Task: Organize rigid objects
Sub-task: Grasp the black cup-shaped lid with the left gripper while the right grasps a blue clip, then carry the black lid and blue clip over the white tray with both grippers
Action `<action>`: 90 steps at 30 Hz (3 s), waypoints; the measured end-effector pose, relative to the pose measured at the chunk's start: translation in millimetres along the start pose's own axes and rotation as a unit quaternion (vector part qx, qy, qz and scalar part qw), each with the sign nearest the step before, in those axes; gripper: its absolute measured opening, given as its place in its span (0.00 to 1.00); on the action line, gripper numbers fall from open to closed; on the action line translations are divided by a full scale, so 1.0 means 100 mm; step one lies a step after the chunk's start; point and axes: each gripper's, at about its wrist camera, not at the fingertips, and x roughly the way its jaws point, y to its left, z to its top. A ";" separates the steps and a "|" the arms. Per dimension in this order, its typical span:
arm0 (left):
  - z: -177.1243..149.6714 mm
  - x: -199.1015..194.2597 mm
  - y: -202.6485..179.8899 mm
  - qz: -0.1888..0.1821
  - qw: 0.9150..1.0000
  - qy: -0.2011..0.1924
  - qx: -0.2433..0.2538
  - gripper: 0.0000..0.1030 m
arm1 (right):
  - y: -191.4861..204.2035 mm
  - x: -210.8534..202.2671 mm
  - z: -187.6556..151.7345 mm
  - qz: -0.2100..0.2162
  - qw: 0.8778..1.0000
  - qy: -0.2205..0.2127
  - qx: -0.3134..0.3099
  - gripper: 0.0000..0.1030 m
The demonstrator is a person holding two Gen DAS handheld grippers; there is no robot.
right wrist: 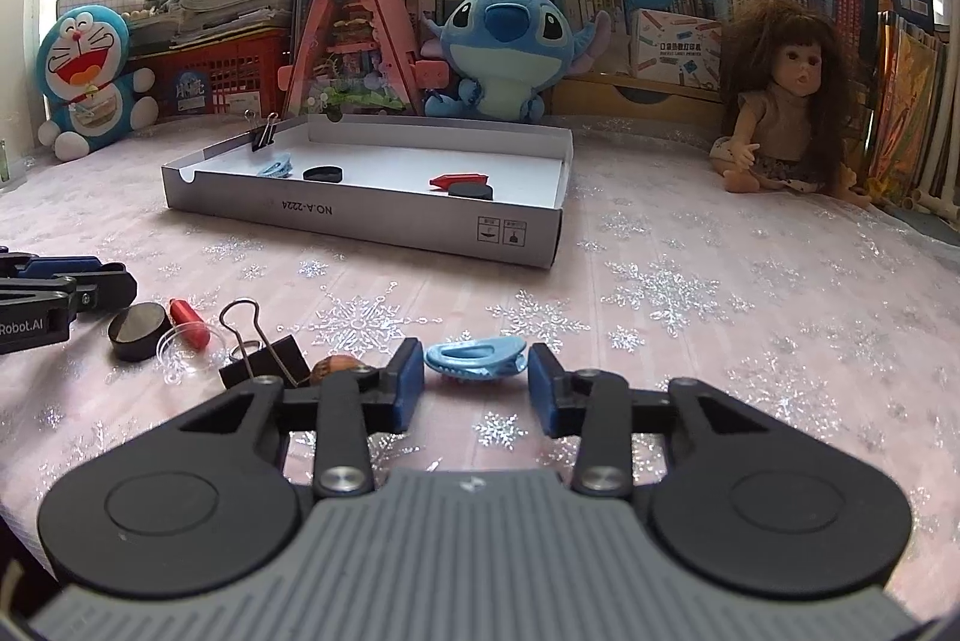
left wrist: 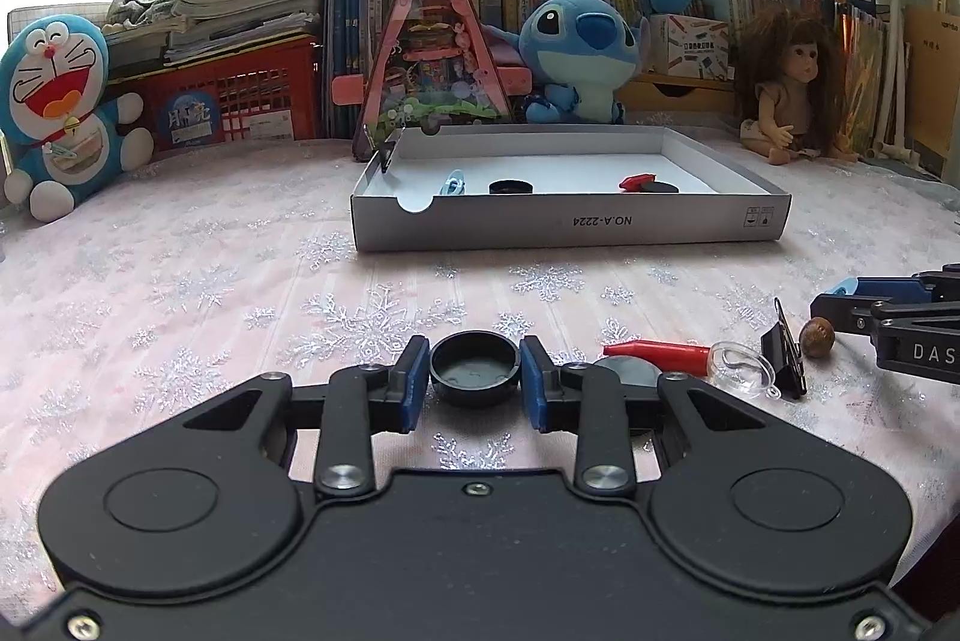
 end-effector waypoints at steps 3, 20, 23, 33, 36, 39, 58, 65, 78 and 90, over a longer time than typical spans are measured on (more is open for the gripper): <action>0.05 -0.01 0.03 0.000 1.000 0.001 -0.009 0.29 | -0.03 0.00 0.04 -0.005 1.000 -0.004 0.002 0.43; 0.38 0.07 0.14 -0.007 0.999 -0.007 -0.046 0.29 | -0.13 0.04 0.33 -0.016 0.999 -0.034 0.020 0.43; 0.45 0.09 0.12 -0.010 0.999 -0.011 -0.041 0.29 | -0.15 0.08 0.38 -0.015 0.999 -0.034 0.025 0.43; 0.75 0.25 0.15 -0.013 0.999 -0.007 -0.052 0.29 | -0.21 0.26 0.56 -0.011 0.999 -0.022 0.045 0.43; 0.85 0.31 0.18 -0.015 0.998 -0.009 -0.058 0.29 | -0.25 0.34 0.64 -0.007 0.998 -0.016 0.055 0.43; 0.95 0.38 0.19 -0.013 0.998 -0.016 -0.057 0.29 | -0.27 0.42 0.72 -0.005 0.998 -0.015 0.062 0.43; 1.45 1.31 0.45 -0.004 0.996 0.049 -0.078 0.29 | -0.50 1.02 1.25 0.000 0.993 0.044 0.111 0.43; 1.53 1.65 0.47 -0.003 0.994 0.078 -0.082 0.29 | -0.60 1.43 1.41 0.002 0.982 0.111 0.156 0.43; 1.49 1.99 0.44 -0.018 0.988 0.124 -0.090 0.29 | -0.47 1.79 1.46 0.004 0.975 0.149 0.168 0.43; 1.50 2.12 0.48 -0.011 0.986 0.134 -0.100 0.29 | -0.44 1.91 1.42 0.005 0.972 0.165 0.167 0.43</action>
